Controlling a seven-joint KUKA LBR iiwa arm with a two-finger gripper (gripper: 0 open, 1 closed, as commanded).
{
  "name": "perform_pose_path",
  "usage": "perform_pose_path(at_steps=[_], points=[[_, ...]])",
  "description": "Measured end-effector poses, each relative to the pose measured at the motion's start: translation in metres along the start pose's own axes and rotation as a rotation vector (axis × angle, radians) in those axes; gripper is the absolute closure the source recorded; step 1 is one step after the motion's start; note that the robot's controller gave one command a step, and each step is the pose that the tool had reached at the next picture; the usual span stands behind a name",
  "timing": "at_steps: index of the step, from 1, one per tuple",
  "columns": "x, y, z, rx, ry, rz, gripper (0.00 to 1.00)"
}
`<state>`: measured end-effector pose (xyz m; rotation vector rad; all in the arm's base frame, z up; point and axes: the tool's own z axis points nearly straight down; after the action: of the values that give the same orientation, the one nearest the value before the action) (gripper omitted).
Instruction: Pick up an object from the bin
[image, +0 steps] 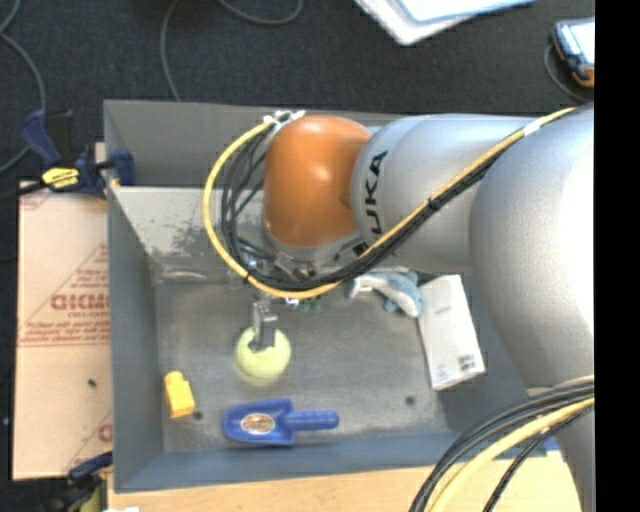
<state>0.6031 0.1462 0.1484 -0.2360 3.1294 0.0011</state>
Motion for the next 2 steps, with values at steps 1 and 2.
perform_pose_path(at_steps=[1, 2], points=[[0.036, 0.023, 0.010, 0.000, -0.003, -0.118, 0.00], [0.030, -0.026, 0.060, 0.002, 0.002, -0.145, 0.00]])
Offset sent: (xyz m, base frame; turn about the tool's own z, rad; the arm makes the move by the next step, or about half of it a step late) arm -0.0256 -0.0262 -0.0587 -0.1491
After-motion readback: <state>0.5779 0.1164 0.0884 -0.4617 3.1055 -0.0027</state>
